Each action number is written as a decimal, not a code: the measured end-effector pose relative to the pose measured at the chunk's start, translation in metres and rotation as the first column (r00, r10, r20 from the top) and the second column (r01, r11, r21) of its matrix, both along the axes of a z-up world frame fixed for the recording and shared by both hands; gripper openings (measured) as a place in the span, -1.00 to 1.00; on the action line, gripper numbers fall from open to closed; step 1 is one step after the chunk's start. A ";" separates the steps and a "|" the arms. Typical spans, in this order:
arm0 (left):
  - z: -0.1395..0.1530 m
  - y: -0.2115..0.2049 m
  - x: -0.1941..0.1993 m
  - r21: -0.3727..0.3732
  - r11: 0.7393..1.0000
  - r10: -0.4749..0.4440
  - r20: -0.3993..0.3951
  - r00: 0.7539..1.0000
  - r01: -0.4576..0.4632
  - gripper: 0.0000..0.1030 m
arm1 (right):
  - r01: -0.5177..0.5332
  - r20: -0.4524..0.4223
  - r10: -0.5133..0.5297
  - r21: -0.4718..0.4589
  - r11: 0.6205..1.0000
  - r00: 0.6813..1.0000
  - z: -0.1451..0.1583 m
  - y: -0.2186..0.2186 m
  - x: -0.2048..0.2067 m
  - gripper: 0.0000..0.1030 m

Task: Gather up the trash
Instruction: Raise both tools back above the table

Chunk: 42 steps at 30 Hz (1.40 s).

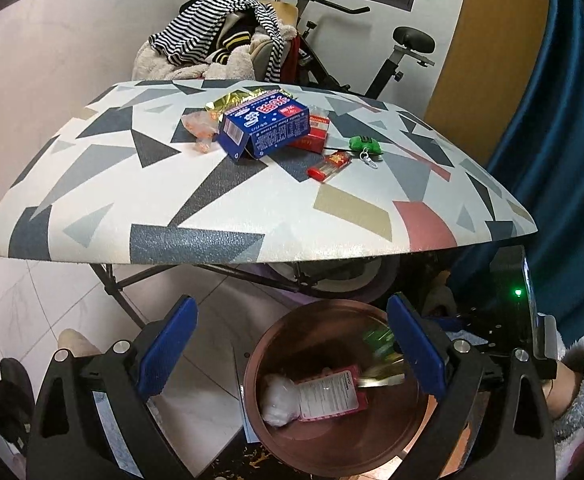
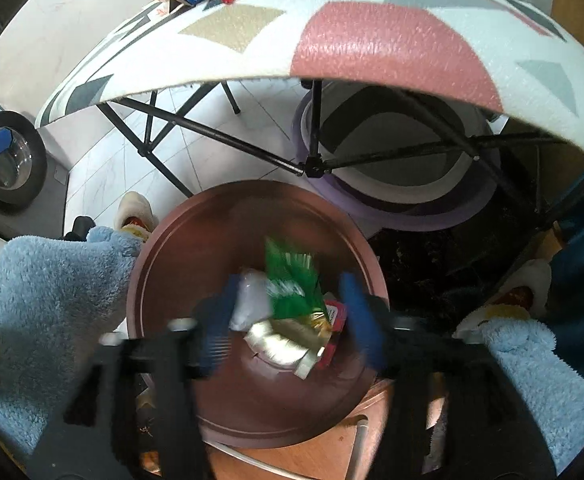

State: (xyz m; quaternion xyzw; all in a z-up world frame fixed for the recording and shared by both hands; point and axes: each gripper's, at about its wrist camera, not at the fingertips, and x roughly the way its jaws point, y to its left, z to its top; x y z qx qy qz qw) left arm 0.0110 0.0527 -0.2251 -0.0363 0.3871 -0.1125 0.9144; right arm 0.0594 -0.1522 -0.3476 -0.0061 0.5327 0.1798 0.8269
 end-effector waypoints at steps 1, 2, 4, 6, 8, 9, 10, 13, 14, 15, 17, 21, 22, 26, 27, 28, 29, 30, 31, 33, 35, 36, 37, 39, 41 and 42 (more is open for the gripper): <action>0.002 0.000 0.000 0.003 1.000 0.000 0.005 1.000 0.000 0.81 | -0.002 0.009 0.002 0.000 1.000 1.000 0.002 0.001 -0.001 0.44; 0.004 -0.001 -0.001 0.008 1.000 -0.001 0.010 1.000 0.001 0.81 | -0.005 0.024 0.005 -0.002 1.000 1.000 0.005 0.001 -0.002 0.64; 0.007 0.000 -0.001 0.013 1.000 0.000 0.019 1.000 0.000 0.81 | -0.008 0.062 0.008 -0.011 1.000 0.998 0.013 0.002 -0.006 0.84; 0.013 0.000 -0.001 0.014 1.000 0.002 0.035 0.999 -0.002 0.81 | -0.010 0.099 0.012 -0.019 1.000 0.995 0.021 0.002 -0.009 0.89; 0.019 0.001 -0.001 0.015 1.000 0.004 0.048 0.999 -0.005 0.81 | -0.002 0.145 0.006 -0.029 1.000 0.989 0.033 0.001 -0.011 0.89; 0.022 0.001 -0.001 0.017 1.000 0.004 0.058 0.998 -0.005 0.81 | 0.005 0.163 0.000 -0.030 1.000 0.987 0.038 0.000 -0.012 0.89; 0.026 0.002 0.000 0.021 1.000 0.005 0.069 0.998 -0.007 0.81 | 0.012 0.185 -0.006 -0.033 0.999 0.983 0.044 -0.001 -0.012 0.89; 0.039 0.005 0.002 0.030 0.999 0.012 0.102 0.995 -0.016 0.81 | 0.014 0.260 -0.003 -0.039 0.999 0.966 0.066 -0.006 -0.013 0.89; 0.042 0.006 0.003 0.032 0.999 0.015 0.108 0.994 -0.018 0.81 | 0.016 0.274 -0.005 -0.039 0.999 0.962 0.073 -0.008 -0.010 0.89; 0.048 0.007 0.005 0.035 0.999 0.020 0.120 0.993 -0.025 0.81 | 0.016 0.282 -0.005 -0.035 0.999 0.959 0.079 -0.009 -0.008 0.89; 0.056 0.009 0.007 0.038 0.999 0.027 0.138 0.990 -0.032 0.81 | 0.018 0.300 -0.011 -0.023 1.000 0.954 0.094 -0.014 -0.001 0.89; 0.075 0.013 0.013 0.042 0.997 0.050 0.184 0.982 -0.058 0.88 | 0.042 0.329 -0.034 -0.015 0.999 0.944 0.123 -0.025 0.017 0.89; 0.078 0.014 0.015 0.042 0.997 0.052 0.189 0.981 -0.061 0.88 | 0.047 0.334 -0.038 -0.020 0.999 0.942 0.127 -0.026 0.020 0.89; 0.090 0.019 0.024 0.042 0.996 0.063 0.202 0.977 -0.073 0.89 | 0.059 0.371 -0.041 -0.036 0.998 0.928 0.149 -0.034 0.034 0.89; 0.094 0.020 0.027 0.047 0.996 0.061 0.215 0.975 -0.073 0.89 | 0.061 0.377 -0.043 -0.036 0.997 0.925 0.152 -0.037 0.036 0.89; 0.096 0.020 0.028 0.051 0.996 0.059 0.222 0.973 -0.072 0.89 | 0.065 0.382 -0.046 -0.038 0.997 0.923 0.155 -0.040 0.039 0.89; 0.099 0.020 0.029 0.060 0.996 0.055 0.234 0.971 -0.071 0.89 | 0.072 0.388 -0.051 -0.042 0.997 0.920 0.159 -0.043 0.043 0.89; 0.100 0.021 0.030 0.065 0.996 0.051 0.241 0.969 -0.069 0.89 | 0.077 0.392 -0.054 -0.045 0.996 0.919 0.161 -0.044 0.045 0.89; 0.102 0.021 0.032 0.072 0.995 0.046 0.252 0.966 -0.066 0.89 | 0.081 0.393 -0.056 -0.047 0.996 0.918 0.164 -0.048 0.049 0.89; 0.106 0.021 0.035 0.083 0.994 0.041 0.264 0.964 -0.065 0.89 | 0.083 0.390 -0.061 -0.039 0.996 0.919 0.166 -0.052 0.054 0.89; 0.109 0.023 0.039 0.080 0.994 0.045 0.269 0.962 -0.068 0.89 | 0.089 0.395 -0.068 -0.036 0.995 0.916 0.169 -0.058 0.059 0.89; 0.111 0.025 0.040 0.069 0.995 0.049 0.276 0.960 -0.070 0.89 | 0.089 0.401 -0.068 -0.035 0.995 0.913 0.170 -0.059 0.060 0.89; 0.112 0.027 0.042 0.061 0.996 0.052 0.280 0.959 -0.072 0.89 | 0.091 0.408 -0.068 -0.037 0.995 0.911 0.170 -0.060 0.062 0.89; 0.115 0.031 0.045 0.053 0.996 0.060 0.286 0.956 -0.078 0.89 | 0.094 0.408 -0.071 -0.035 0.995 0.910 0.171 -0.062 0.066 0.89; 0.116 0.034 0.049 0.056 0.995 0.067 0.286 0.956 -0.087 0.89 | 0.085 0.387 -0.071 -0.019 0.996 0.919 0.169 -0.066 0.074 0.89; 0.116 0.037 0.052 0.055 0.995 0.070 0.282 0.957 -0.089 0.89 | 0.076 0.374 -0.065 -0.016 0.997 0.925 0.168 -0.066 0.078 0.89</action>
